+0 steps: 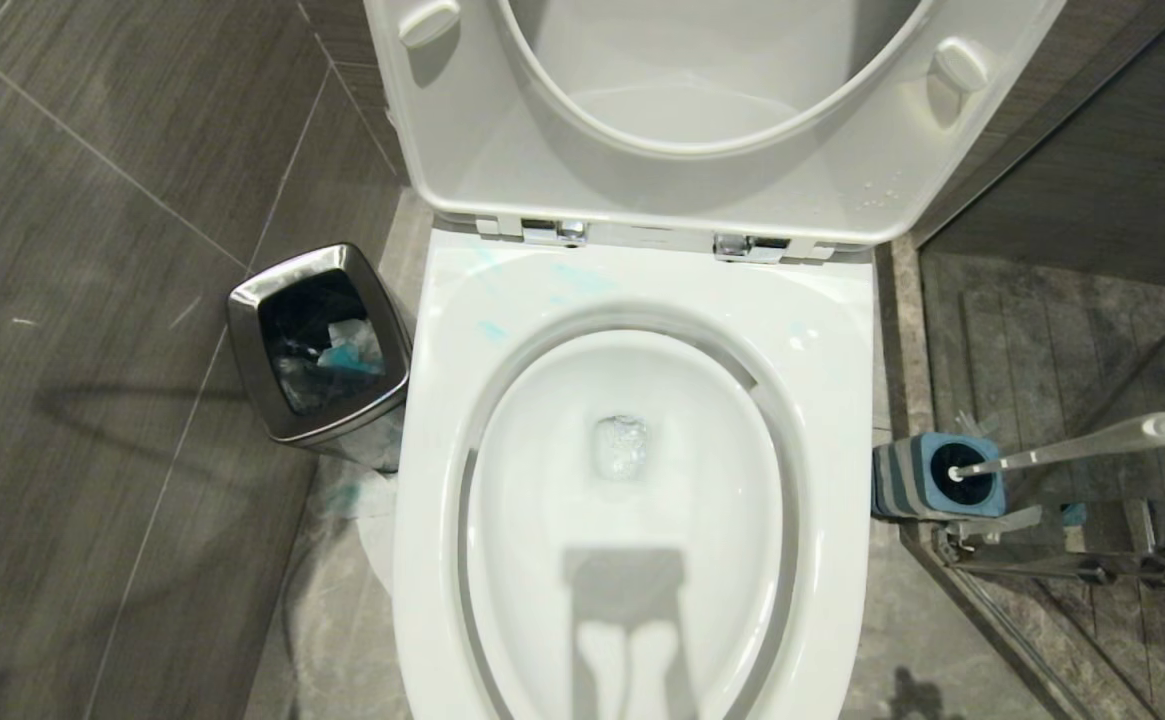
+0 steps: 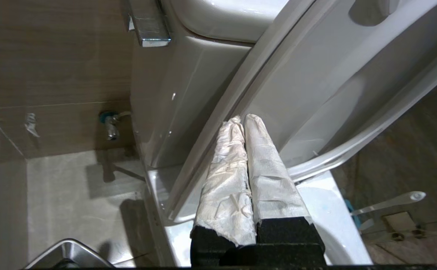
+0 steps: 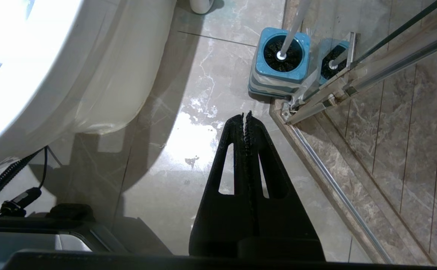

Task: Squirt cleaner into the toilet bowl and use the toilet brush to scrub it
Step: Flush the toilet, then close the toilet lid

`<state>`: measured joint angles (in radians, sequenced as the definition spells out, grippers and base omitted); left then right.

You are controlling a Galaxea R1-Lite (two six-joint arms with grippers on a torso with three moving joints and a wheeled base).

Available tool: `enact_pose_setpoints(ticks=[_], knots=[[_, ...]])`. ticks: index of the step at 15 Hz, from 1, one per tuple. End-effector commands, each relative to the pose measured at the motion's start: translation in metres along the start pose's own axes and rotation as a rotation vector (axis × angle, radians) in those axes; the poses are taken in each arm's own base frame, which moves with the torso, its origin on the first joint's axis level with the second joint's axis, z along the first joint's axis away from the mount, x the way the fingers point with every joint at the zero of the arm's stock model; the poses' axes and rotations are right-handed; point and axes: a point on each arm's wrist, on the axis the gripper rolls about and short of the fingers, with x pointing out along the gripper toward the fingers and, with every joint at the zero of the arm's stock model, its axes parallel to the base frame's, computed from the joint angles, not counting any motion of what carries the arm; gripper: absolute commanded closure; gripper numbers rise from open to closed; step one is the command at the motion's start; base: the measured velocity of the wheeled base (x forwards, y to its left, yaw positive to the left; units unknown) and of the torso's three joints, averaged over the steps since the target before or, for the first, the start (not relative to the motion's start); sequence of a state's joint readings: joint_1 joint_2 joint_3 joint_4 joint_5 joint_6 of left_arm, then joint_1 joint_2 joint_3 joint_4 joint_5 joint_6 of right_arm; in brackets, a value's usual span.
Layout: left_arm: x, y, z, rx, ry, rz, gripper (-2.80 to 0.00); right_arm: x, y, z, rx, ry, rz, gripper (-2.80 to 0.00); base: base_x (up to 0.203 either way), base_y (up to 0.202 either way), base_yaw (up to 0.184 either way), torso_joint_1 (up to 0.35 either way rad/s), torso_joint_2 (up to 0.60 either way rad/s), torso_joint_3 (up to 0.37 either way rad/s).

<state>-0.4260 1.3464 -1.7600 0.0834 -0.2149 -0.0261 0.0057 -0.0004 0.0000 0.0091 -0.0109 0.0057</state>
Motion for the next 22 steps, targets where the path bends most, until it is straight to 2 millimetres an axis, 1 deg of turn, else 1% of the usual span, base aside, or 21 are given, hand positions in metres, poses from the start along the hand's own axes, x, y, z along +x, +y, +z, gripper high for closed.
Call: enact_pose_setpoints(ticks=[1,6,9,11,12,15,19,22], knots=[[0.003,0.000,0.002,-0.059,-0.007,-0.012,0.00,0.000,0.000,0.000,0.000,0.000,0.001,0.00,0.000,0.000,0.000,0.000,0.00,0.000],[0.025,0.009,0.007,-0.070,-0.054,0.014,0.00,0.000,0.000,0.000,0.000,0.000,0.001,0.00,0.000,0.000,0.000,0.000,0.00,0.000],[0.037,0.011,0.009,-0.055,-0.111,-0.026,0.00,0.000,0.000,0.000,0.000,0.000,0.001,0.00,0.000,0.000,0.000,0.000,0.00,0.000],[0.042,0.010,0.010,-0.033,-0.143,-0.136,0.00,0.000,0.000,0.000,0.000,0.000,0.001,0.00,0.000,0.000,0.000,0.000,0.00,0.000],[0.044,0.010,0.010,-0.025,-0.147,-0.159,0.00,0.000,0.000,0.000,0.000,0.000,0.001,0.00,0.000,0.000,0.000,0.000,0.00,0.000],[0.046,0.010,0.010,-0.013,-0.170,-0.166,0.00,0.000,0.000,0.000,0.000,0.000,0.001,0.00,0.000,0.000,0.000,0.000,0.00,0.000],[0.060,0.013,0.011,0.028,-0.299,-0.171,0.00,0.000,0.000,0.000,0.000,0.000,0.001,0.00,0.000,0.000,0.000,0.000,0.00,0.000],[0.069,0.016,0.004,0.075,-0.307,-0.160,0.00,0.000,0.000,0.000,0.000,0.000,0.001,0.00,0.000,0.000,0.000,0.000,0.00,0.000]])
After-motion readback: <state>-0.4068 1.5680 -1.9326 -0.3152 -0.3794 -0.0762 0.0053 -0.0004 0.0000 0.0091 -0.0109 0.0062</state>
